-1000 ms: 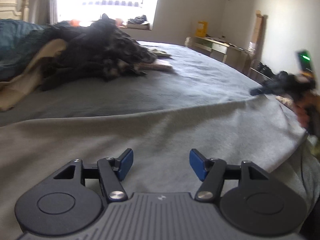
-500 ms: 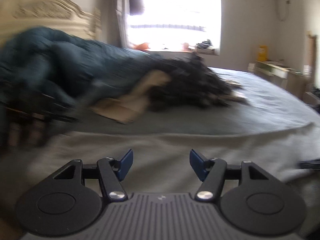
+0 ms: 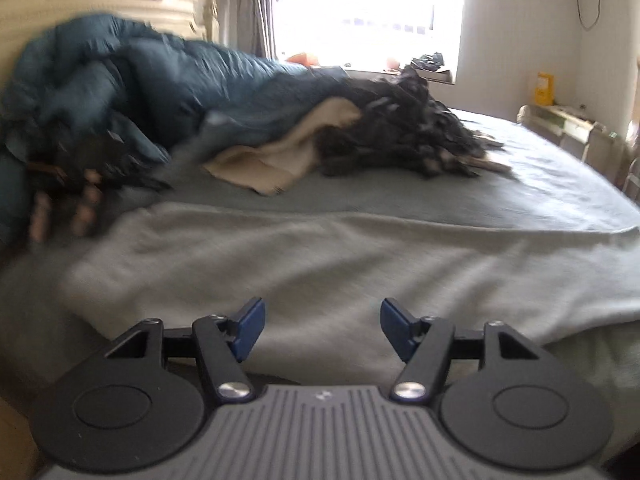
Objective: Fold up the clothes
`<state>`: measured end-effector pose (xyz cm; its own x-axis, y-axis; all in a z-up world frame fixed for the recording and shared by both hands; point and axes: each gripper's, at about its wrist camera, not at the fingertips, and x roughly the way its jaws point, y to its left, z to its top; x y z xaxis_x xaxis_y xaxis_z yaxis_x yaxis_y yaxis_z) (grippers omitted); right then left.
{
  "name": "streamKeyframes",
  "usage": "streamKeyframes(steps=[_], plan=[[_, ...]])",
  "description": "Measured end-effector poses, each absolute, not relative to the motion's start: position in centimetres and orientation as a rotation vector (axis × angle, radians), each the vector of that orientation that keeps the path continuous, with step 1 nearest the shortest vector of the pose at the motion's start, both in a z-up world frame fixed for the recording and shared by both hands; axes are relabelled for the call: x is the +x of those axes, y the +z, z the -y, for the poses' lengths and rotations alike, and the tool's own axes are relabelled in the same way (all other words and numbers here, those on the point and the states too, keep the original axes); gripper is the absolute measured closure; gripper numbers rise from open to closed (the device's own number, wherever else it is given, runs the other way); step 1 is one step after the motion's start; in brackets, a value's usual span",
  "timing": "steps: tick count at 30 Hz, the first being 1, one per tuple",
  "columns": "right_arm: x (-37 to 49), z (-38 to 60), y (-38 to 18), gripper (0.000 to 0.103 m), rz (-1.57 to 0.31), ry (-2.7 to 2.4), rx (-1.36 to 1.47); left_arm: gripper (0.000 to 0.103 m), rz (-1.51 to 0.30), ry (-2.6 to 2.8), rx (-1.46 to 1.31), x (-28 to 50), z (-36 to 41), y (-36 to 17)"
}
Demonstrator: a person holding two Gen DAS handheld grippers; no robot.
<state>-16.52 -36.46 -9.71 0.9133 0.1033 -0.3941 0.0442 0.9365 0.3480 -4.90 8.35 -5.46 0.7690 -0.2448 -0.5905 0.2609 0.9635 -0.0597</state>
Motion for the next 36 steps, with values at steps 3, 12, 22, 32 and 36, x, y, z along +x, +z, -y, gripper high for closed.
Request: streamKeyframes(steps=[3,12,22,32,36], plan=[[-14.0,28.8,-10.5,0.086,-0.47,0.233,0.246,0.039,-0.66,-0.321,-0.001,-5.4,-8.5,-7.2],[-7.1,20.8,-15.3,0.077,-0.732,0.455,0.706,0.044,-0.705,-0.399,-0.146,-4.4,-11.4,-9.9],[-3.7,19.5,-18.4,0.074,-0.765,0.402,1.025,0.044,-0.835,-0.565,-0.567,-1.4,-16.1,-15.8],[-3.2,20.6,-17.2,0.078,-0.7,0.396,1.121,0.057,-0.789,-0.737,-0.79,1.6,-16.3,-16.1],[-2.8,20.9,-16.2,0.076,-0.668,0.391,1.128,0.057,-0.775,-0.764,-0.843,3.3,-16.3,-15.1]])
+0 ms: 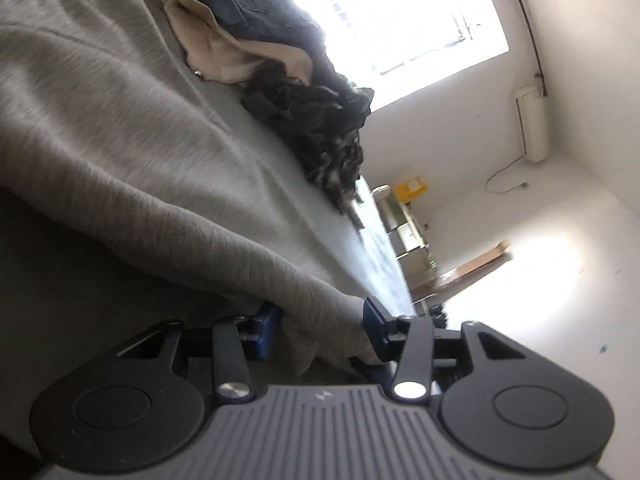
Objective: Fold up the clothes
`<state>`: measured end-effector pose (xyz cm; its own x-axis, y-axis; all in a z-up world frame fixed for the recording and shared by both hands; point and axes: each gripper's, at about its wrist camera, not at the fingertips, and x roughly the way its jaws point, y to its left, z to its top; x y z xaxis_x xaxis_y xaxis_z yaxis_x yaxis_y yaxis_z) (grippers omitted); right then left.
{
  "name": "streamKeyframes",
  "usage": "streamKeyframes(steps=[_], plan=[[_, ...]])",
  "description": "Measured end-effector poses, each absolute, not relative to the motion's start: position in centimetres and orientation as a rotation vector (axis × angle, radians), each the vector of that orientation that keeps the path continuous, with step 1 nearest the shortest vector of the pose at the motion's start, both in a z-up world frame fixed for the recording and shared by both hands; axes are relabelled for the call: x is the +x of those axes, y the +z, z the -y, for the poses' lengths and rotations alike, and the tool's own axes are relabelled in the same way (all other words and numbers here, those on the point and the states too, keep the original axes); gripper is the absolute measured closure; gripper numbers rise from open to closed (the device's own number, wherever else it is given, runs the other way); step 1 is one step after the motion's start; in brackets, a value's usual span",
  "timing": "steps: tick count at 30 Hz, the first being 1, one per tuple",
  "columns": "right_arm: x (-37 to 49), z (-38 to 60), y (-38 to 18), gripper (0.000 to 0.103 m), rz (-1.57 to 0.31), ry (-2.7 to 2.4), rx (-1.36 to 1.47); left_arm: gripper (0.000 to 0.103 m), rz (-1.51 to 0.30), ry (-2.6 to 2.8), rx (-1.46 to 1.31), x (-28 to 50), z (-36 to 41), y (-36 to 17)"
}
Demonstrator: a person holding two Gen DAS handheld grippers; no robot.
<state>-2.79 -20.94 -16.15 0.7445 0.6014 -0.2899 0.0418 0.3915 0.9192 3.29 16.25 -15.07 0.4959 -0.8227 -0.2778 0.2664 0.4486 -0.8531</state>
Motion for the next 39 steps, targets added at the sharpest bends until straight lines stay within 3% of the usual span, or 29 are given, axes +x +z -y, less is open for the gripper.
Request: streamKeyframes(steps=[5,11,15,18,20,21,27,33,39], plan=[[-2.8,19.7,-14.7,0.074,-0.645,0.389,0.959,0.058,-0.8,-0.762,-0.844,4.6,-16.0,-15.1],[-5.7,12.9,-11.8,0.07,-0.552,0.447,0.251,0.058,-0.807,-0.766,-0.85,5.0,-16.0,-15.0],[-6.1,7.6,-12.4,0.068,-0.484,0.383,-0.214,0.058,-0.811,-0.765,-0.847,5.0,-16.1,-15.0],[-4.7,6.0,-14.3,0.07,-0.502,0.324,-0.395,0.058,-0.812,-0.765,-0.847,5.0,-16.1,-14.9],[-4.2,5.8,-15.4,0.084,-0.501,0.267,-0.473,0.058,-0.814,-0.764,-0.847,4.9,-16.2,-14.9],[-4.2,5.9,-15.5,0.102,-0.494,0.238,-0.496,0.058,-0.815,-0.765,-0.845,4.8,-16.2,-14.9],[-7.5,6.0,-12.4,0.102,-0.437,0.276,-0.544,0.057,-0.794,-0.786,-0.838,4.1,-16.9,-14.1],[-7.7,5.8,-15.1,0.102,-0.503,0.31,-0.617,0.057,-0.828,-0.759,-0.814,4.2,-16.3,-15.0],[-10.5,8.5,-14.1,0.097,-0.504,0.249,-0.61,0.057,-0.822,-0.761,-0.816,4.3,-16.5,-15.0]])
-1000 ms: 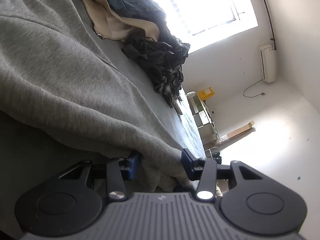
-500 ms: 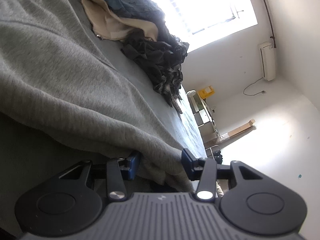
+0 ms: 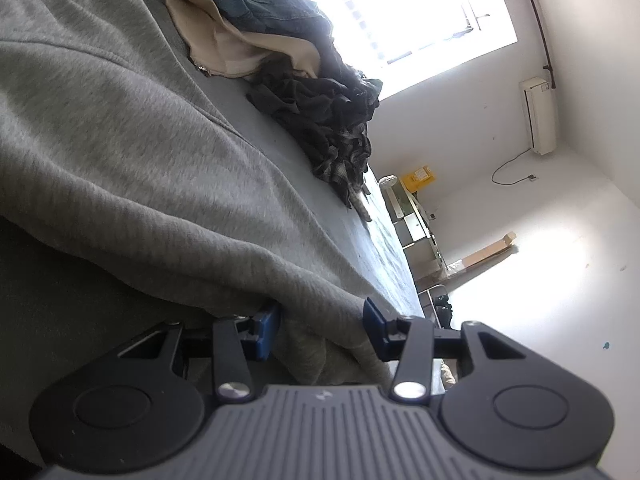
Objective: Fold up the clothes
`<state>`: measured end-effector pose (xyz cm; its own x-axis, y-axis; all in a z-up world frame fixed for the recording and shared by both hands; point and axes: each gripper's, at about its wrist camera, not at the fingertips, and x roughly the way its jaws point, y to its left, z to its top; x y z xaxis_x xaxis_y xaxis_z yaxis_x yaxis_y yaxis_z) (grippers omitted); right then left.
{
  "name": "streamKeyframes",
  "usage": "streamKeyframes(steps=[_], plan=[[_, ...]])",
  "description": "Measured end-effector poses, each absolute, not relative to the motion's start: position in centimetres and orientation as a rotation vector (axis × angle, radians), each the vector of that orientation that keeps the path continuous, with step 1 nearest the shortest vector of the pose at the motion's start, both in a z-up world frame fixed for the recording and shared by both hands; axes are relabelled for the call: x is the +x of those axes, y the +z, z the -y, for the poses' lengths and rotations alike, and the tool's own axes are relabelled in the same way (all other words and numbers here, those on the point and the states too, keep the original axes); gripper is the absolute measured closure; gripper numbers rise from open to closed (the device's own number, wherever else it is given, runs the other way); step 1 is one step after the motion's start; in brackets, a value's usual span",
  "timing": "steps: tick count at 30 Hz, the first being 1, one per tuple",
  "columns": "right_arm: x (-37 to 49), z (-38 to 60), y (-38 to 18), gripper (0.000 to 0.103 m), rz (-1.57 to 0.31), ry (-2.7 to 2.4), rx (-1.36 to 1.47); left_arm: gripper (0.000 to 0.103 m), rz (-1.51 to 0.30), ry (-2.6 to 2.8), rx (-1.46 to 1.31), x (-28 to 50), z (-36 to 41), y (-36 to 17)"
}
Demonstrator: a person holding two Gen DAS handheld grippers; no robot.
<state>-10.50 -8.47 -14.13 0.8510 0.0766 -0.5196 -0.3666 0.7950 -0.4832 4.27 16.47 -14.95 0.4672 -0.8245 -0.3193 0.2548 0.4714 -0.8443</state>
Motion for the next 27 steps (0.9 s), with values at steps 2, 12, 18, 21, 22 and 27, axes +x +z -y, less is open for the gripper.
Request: streamKeyframes(steps=[2,12,18,21,22,27], plan=[[-10.9,10.3,-14.3,0.092,-0.523,0.176,-0.64,0.057,-0.821,-0.76,-0.81,4.2,-16.4,-14.9],[-8.3,18.6,-12.4,0.087,-0.567,-0.017,-0.45,0.057,-0.81,-0.736,-0.809,3.8,-16.7,-14.5],[-9.3,17.4,-13.3,0.077,-0.554,0.015,-0.569,0.057,-0.815,-0.718,-0.798,3.8,-16.6,-14.2],[-9.8,17.2,-13.0,0.073,-0.53,0.002,-0.596,0.057,-0.816,-0.714,-0.797,3.8,-16.7,-14.1],[-10.1,17.2,-12.9,0.072,-0.526,-0.001,-0.603,0.057,-0.817,-0.713,-0.798,3.8,-16.7,-14.2],[-10.1,16.9,-13.6,0.068,-0.545,0.055,-0.638,0.057,-0.82,-0.711,-0.786,3.7,-16.5,-14.1]])
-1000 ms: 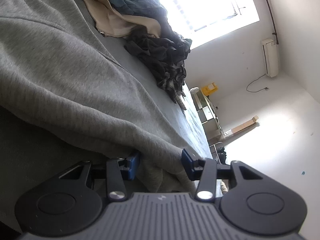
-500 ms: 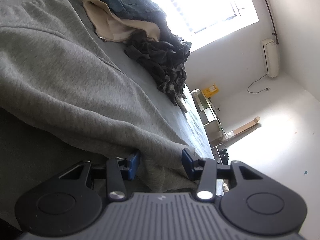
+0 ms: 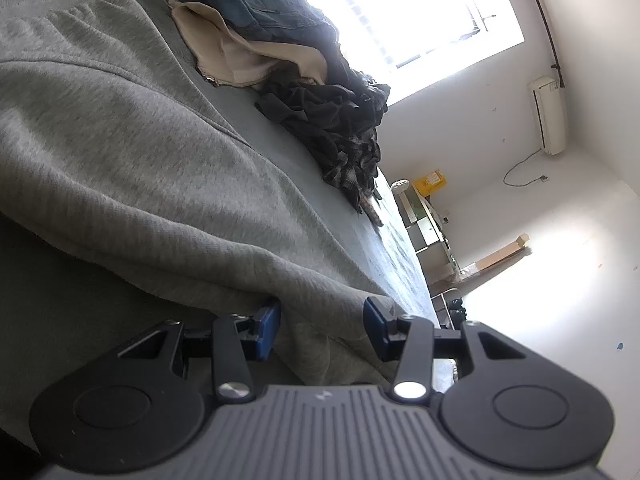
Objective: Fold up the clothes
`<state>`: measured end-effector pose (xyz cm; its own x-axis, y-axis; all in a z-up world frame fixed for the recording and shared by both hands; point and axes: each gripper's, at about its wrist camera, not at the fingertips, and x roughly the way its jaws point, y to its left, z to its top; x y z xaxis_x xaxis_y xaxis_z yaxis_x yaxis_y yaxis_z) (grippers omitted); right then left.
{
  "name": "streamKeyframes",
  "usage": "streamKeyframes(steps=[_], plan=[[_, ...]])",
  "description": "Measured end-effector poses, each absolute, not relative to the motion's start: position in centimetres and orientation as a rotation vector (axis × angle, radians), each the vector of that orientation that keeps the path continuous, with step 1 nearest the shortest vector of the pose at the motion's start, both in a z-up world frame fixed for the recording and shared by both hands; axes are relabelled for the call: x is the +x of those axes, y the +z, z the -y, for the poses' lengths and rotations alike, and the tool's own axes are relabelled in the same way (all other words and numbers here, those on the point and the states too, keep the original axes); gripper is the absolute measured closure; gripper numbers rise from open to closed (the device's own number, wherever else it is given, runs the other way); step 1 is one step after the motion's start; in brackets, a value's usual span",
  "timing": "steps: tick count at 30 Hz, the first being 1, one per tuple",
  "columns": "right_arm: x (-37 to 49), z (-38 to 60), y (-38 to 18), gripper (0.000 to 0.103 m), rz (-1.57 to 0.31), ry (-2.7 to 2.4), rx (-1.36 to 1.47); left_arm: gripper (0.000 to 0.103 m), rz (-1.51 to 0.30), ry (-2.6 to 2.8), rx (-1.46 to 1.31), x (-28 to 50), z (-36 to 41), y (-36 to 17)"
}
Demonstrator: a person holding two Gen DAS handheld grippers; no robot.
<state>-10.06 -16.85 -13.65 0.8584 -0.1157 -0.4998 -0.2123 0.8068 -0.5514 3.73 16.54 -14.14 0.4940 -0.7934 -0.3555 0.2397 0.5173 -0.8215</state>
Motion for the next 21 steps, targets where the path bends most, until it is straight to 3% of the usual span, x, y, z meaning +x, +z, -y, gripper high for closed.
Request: streamKeyframes(steps=[7,10,16,21], plan=[[-9.6,13.8,-16.0,0.069,-0.501,0.099,-0.821,0.057,-0.822,-0.7,-0.77,3.5,-16.2,-13.9],[-9.2,12.8,-16.6,0.082,-0.461,0.1,-0.877,0.057,-0.82,-0.693,-0.766,3.3,-16.1,-13.9],[-10.2,12.3,-17.0,0.095,-0.415,0.096,-0.903,0.057,-0.825,-0.682,-0.772,2.9,-16.1,-14.3],[-11.1,12.9,-16.6,0.097,-0.462,0.147,-0.81,0.057,-0.837,-0.668,-0.774,2.3,-16.5,-14.6]])
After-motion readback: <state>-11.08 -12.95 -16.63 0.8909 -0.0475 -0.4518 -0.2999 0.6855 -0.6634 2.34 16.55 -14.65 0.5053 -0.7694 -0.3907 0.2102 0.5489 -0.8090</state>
